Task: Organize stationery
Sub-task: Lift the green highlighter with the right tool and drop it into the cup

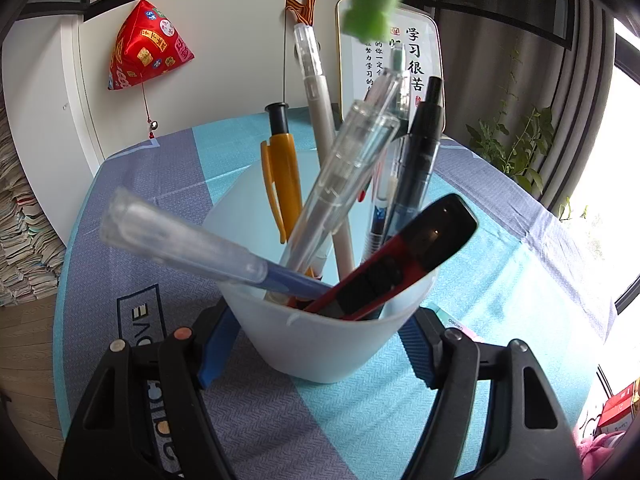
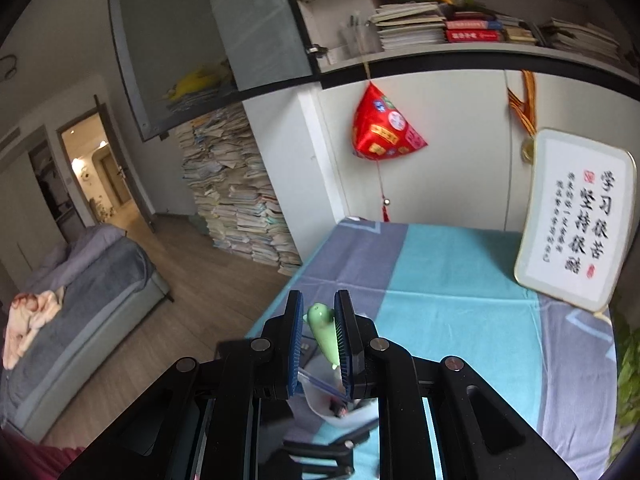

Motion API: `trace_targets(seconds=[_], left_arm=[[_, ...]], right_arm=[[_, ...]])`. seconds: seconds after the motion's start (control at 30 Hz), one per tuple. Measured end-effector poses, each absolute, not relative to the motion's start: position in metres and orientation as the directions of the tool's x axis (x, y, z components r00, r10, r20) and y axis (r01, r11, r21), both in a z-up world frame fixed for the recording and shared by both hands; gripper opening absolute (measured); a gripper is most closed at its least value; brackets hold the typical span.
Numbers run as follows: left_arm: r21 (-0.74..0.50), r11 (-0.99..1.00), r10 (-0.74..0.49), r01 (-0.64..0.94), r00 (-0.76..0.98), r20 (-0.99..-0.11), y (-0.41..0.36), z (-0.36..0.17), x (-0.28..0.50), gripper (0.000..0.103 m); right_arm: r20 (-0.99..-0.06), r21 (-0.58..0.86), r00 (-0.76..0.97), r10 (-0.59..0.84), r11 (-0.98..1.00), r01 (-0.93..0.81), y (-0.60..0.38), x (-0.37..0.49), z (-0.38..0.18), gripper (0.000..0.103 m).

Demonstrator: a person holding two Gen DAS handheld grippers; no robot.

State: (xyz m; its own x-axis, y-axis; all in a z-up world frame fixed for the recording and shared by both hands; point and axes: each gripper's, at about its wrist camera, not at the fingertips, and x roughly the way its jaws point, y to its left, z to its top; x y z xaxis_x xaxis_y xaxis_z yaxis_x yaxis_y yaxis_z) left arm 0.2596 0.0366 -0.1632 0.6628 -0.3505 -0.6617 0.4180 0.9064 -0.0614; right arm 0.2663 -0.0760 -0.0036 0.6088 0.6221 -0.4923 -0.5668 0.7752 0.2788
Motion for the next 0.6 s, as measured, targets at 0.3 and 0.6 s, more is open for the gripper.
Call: trace_targets(seconds=[0.3,0.6], left_arm=[[-0.061,0.906,-0.35,0.418,0.663,-0.662,0.037,-0.163,0.26,0.072],[-0.061,0.906,-0.35,0.418,0.663,-0.662,0.036,-0.163,0.26,0.072]], right_arm=[[-0.558,0.299,0.554,0.618,0.773,-0.56,-0.062,0.288,-0.031,0.017],[-0.588,0.311,0.521,0.618,0.768,-0.56,-0.06,0.289,-0.046,0.017]])
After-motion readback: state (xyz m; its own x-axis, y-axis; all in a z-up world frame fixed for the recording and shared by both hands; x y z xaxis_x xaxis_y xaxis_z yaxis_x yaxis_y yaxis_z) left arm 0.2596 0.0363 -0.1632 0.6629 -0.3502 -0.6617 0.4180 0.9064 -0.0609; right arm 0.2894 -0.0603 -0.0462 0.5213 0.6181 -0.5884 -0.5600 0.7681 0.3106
